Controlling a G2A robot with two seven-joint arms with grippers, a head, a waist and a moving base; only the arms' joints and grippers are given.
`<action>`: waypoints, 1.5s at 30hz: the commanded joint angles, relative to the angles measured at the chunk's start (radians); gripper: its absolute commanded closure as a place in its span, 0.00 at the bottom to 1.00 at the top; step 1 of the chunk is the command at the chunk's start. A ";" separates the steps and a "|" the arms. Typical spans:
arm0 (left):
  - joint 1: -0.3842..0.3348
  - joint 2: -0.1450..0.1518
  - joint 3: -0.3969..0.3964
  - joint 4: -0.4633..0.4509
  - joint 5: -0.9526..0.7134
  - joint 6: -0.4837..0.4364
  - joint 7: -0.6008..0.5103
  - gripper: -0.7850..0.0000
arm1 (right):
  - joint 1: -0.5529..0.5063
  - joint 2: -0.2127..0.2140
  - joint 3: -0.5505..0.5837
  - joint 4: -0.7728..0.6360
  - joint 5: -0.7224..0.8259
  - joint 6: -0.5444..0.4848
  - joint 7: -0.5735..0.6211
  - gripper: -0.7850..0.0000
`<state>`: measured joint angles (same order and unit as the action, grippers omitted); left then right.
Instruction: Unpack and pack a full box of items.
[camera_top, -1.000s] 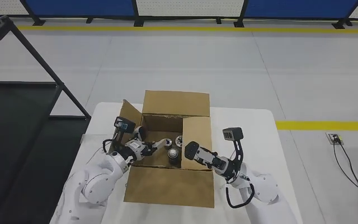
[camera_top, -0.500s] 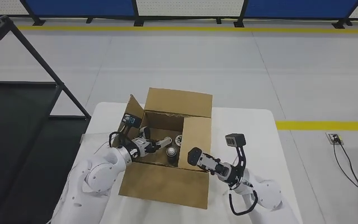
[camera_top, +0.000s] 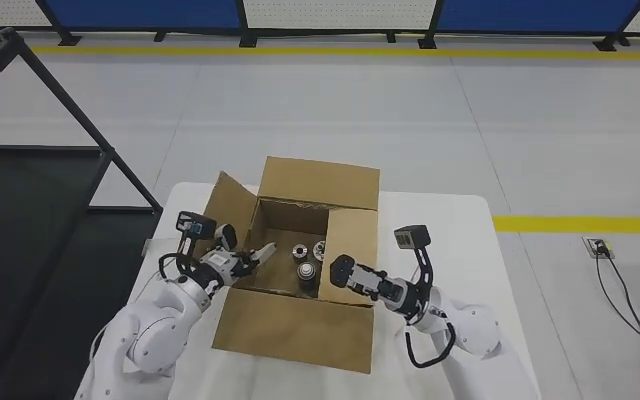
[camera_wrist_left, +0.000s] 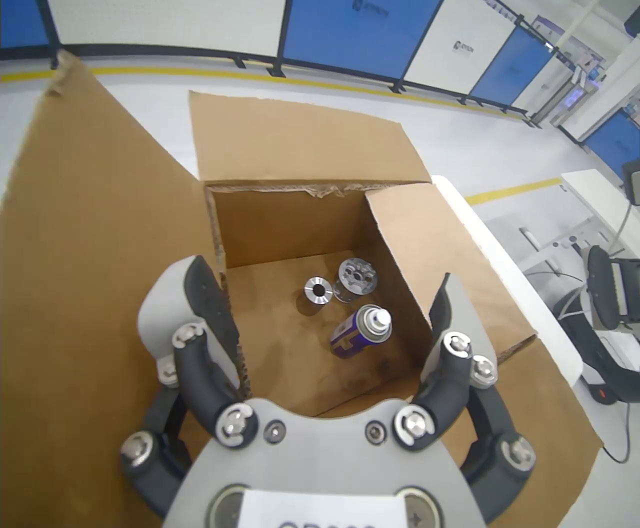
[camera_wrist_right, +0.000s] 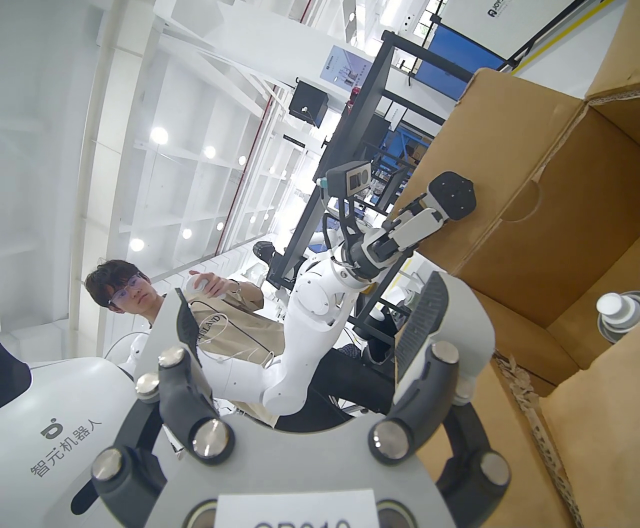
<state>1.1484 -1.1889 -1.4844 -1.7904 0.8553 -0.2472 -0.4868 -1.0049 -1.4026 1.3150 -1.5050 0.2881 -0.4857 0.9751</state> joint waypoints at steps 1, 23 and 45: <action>0.034 0.003 -0.021 -0.018 0.038 0.019 0.043 0.00 | 0.013 0.002 -0.006 0.006 0.003 0.005 0.004 0.00; -0.045 0.028 -0.087 0.063 0.091 -0.011 -0.060 0.00 | 0.064 0.018 -0.056 0.051 0.024 0.001 0.004 0.00; -0.156 0.009 0.208 -0.154 -0.052 -0.045 -0.213 0.00 | -0.109 0.056 0.005 -0.063 0.005 -0.077 -0.048 0.00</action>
<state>1.0084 -1.1778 -1.2930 -1.9692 0.8158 -0.2866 -0.6963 -1.0975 -1.3500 1.3108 -1.5582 0.2931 -0.5544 0.9299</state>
